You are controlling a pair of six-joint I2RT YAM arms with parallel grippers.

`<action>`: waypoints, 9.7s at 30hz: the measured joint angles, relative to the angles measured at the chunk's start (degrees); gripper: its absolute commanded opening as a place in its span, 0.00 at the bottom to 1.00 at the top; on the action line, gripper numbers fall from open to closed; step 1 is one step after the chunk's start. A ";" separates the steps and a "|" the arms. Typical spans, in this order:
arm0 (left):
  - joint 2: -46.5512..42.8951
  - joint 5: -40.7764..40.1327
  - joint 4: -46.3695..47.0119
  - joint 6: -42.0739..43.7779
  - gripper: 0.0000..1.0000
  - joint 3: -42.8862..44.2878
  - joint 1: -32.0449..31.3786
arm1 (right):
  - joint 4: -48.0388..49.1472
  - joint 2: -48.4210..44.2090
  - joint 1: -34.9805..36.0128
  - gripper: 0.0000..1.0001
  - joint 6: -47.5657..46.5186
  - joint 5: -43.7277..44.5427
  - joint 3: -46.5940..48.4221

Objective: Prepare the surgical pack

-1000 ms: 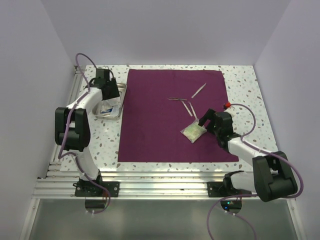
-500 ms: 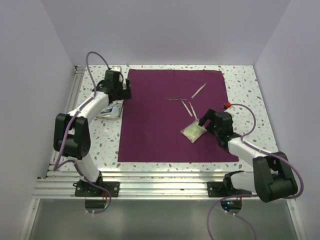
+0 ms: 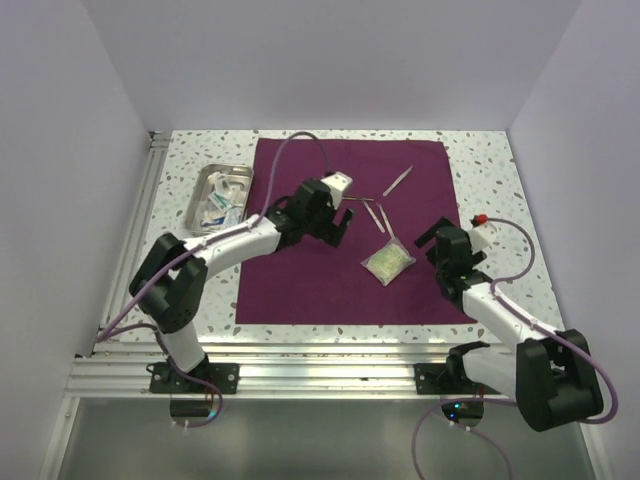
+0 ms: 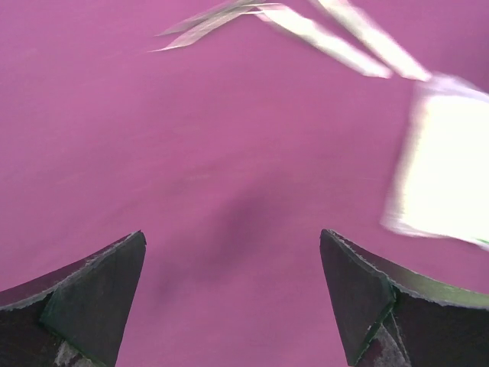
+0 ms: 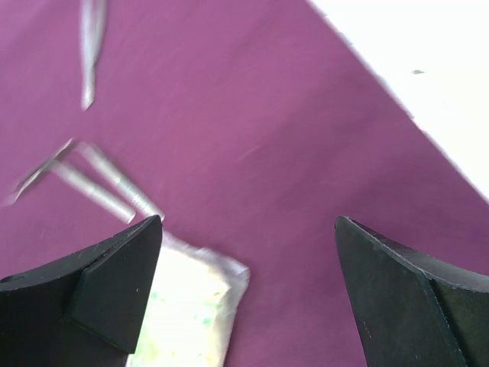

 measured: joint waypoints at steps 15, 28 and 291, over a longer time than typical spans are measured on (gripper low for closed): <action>17.40 -0.46 0.70 1.79 1.00 14.73 -18.58 | -11.15 -1.33 0.00 0.99 12.50 13.03 -0.04; 26.08 -1.55 -3.93 1.70 0.94 22.56 -19.04 | -10.71 -2.64 0.00 0.99 12.22 12.94 -0.63; -19.37 -0.59 23.30 -15.08 1.00 -28.41 11.72 | -26.32 50.14 11.17 0.55 -36.28 -15.47 56.68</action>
